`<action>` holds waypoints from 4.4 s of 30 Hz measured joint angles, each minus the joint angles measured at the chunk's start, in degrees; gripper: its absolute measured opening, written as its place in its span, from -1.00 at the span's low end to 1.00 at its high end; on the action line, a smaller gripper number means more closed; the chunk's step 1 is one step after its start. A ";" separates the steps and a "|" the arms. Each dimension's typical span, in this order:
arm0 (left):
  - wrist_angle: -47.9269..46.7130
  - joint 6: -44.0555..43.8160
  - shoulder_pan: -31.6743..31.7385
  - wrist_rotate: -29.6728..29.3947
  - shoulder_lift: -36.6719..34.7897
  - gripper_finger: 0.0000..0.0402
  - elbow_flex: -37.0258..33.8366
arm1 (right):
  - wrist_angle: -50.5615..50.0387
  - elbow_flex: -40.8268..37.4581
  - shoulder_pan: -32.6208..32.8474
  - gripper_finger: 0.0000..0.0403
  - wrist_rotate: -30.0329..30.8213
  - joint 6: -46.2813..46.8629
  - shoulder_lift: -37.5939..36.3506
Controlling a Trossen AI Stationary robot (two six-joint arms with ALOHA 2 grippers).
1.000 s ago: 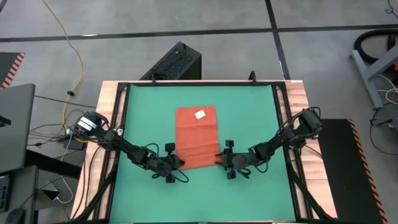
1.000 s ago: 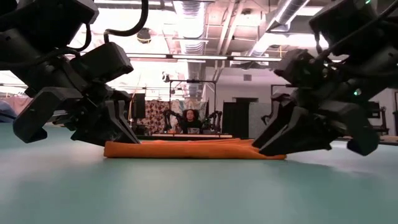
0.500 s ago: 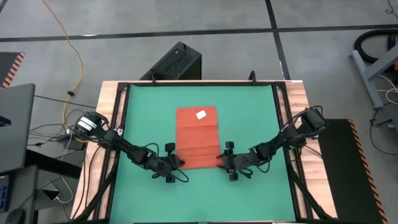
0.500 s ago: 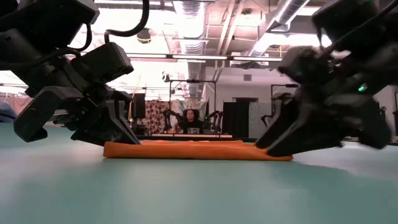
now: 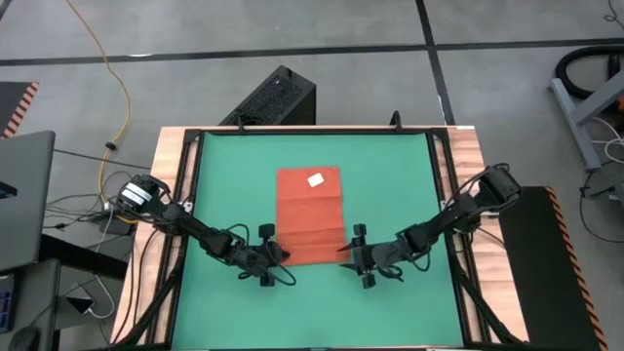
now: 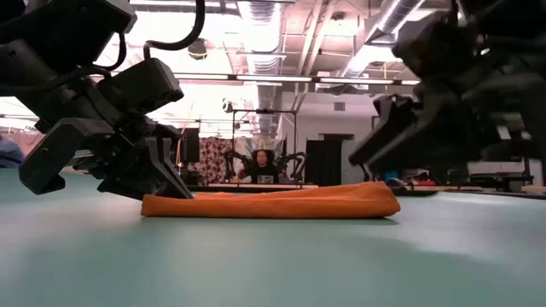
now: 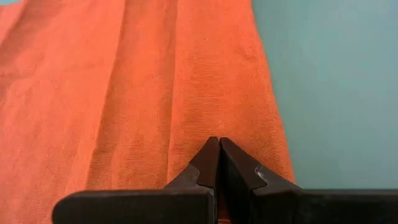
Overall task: Roll towel
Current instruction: Roll the orange microfiber towel
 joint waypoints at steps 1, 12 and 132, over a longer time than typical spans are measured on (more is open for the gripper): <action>0.00 -0.02 0.00 0.00 0.00 -1.00 0.00 | 1.02 0.01 -0.03 0.08 0.04 0.00 0.98; 0.00 -0.15 0.00 -0.02 0.01 -1.00 -0.02 | 4.74 0.13 -3.71 0.08 0.62 4.59 12.45; -20.59 27.52 4.66 1.94 0.28 -1.00 18.36 | -20.52 2.05 -27.35 -0.73 -40.32 66.29 -5.19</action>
